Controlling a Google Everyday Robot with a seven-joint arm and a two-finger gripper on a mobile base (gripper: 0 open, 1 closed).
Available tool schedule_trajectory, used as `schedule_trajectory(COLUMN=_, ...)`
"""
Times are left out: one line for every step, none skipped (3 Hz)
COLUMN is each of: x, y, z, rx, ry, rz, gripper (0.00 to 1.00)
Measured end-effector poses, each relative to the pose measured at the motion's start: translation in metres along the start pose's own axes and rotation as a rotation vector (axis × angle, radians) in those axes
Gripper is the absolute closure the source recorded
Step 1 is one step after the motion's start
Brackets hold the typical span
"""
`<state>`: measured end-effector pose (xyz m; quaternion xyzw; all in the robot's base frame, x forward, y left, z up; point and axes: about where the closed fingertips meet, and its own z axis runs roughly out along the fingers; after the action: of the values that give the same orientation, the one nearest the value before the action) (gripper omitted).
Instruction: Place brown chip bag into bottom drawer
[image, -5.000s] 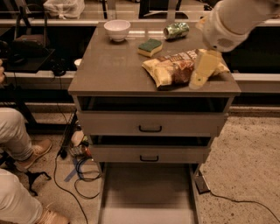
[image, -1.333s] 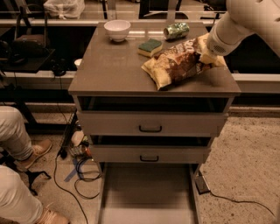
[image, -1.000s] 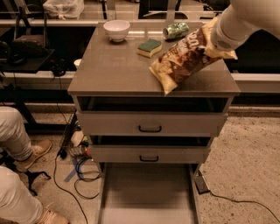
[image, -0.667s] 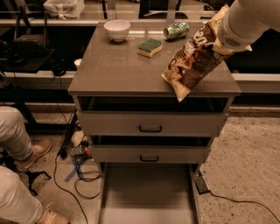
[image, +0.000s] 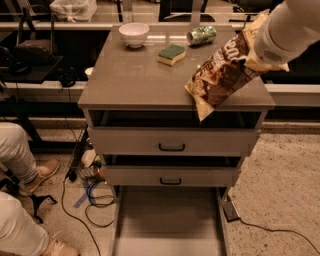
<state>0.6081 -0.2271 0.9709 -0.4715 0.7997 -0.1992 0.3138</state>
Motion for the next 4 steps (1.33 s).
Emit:
schedule_trajectory(x=0.034, y=0.056, z=-0.024, rx=-0.124, ry=-0.028, rz=-0.048, gripper=1.00)
schedule_trajectory(x=0.058, y=0.127, z=-0.038, rx=-0.303, ry=-0.053, rz=-0.059, gripper=1.00)
schedule_trajectory(x=0.049, y=0.191, z=-0.048, rx=-0.491, ry=-0.116, rz=-0.018, gripper=1.00)
schedule_trajectory(x=0.036, y=0.199, z=-0.055, rx=-0.524, ry=-0.157, rz=0.013, gripper=1.00)
